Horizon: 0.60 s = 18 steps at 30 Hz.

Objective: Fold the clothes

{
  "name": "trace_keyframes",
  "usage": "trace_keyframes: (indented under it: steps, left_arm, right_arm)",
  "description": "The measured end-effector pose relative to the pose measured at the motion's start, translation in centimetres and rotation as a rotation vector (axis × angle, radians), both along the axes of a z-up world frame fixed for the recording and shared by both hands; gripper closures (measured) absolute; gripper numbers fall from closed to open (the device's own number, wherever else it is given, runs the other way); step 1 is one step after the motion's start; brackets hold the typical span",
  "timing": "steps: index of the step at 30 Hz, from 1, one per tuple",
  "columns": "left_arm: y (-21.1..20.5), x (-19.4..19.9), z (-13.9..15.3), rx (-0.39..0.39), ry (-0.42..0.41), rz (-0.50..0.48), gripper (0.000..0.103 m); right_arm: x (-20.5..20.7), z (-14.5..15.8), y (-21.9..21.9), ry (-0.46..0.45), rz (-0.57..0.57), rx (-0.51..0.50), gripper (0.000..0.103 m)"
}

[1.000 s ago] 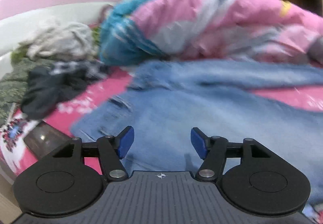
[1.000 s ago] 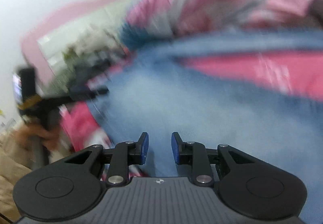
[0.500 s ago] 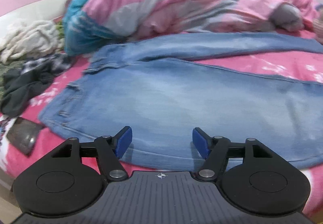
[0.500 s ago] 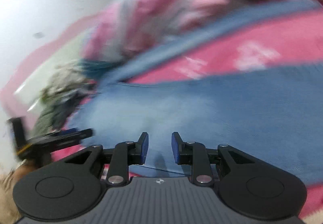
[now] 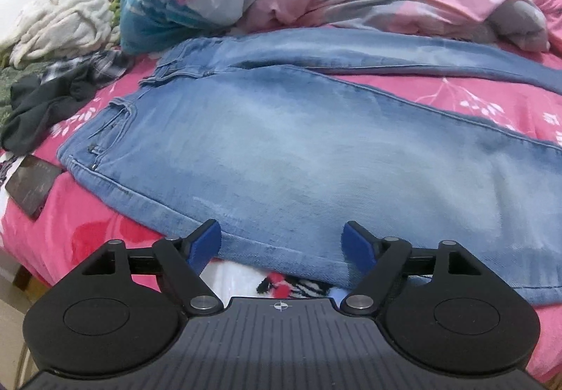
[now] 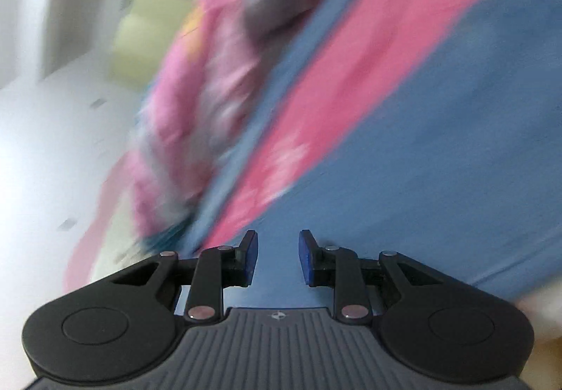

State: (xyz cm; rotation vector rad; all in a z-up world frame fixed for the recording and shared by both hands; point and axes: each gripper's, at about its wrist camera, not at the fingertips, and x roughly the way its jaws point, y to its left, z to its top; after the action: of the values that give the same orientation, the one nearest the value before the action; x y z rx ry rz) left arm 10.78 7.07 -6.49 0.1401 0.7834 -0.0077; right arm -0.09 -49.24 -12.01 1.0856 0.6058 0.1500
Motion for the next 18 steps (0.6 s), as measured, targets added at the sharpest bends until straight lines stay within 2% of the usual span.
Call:
trace_keyframes:
  steps: [2,5,7,9,10,12,15,17,18]
  left_arm:
    - [0.0,0.1,0.0,-0.004,0.004,0.016,0.022]
    - [-0.1,0.3,-0.1,-0.008,0.008,0.032,0.021]
    - [-0.2,0.3,-0.1,-0.008,0.011,0.048,0.020]
    - [-0.3,0.4,0.0,-0.008,0.013,0.065,0.017]
    - [-0.4,0.4,0.0,-0.008,0.014,0.074,0.016]
    - [-0.5,0.4,0.0,-0.009,0.016,0.091,0.016]
    - [-0.6,0.4,0.0,-0.009,0.020,0.117,0.014]
    - [-0.5,0.2,0.2,-0.012,0.006,0.115,0.012]
    - [-0.5,0.1,0.3,-0.013,-0.002,0.114,0.012]
  right_arm:
    - [-2.7,-0.6,-3.4,0.002,-0.112,-0.018,0.090]
    - [-7.6,0.1,-7.3,0.021,-0.338,-0.158,0.090]
    - [-9.8,0.9,-8.4,0.019,-0.418,-0.205,0.089]
    - [-9.8,2.1,-7.3,0.002,-0.415,-0.281,0.086]
    - [-9.6,2.8,-6.6,-0.010,-0.402,-0.317,0.086]
    - [-7.5,4.3,-4.0,-0.063,-0.272,-0.376,0.086]
    - [-2.9,5.5,0.0,-0.090,-0.053,-0.528,0.086]
    - [-0.5,5.2,2.3,-0.066,0.039,-0.628,0.085]
    - [0.5,5.0,2.5,-0.038,0.045,-0.661,0.085]
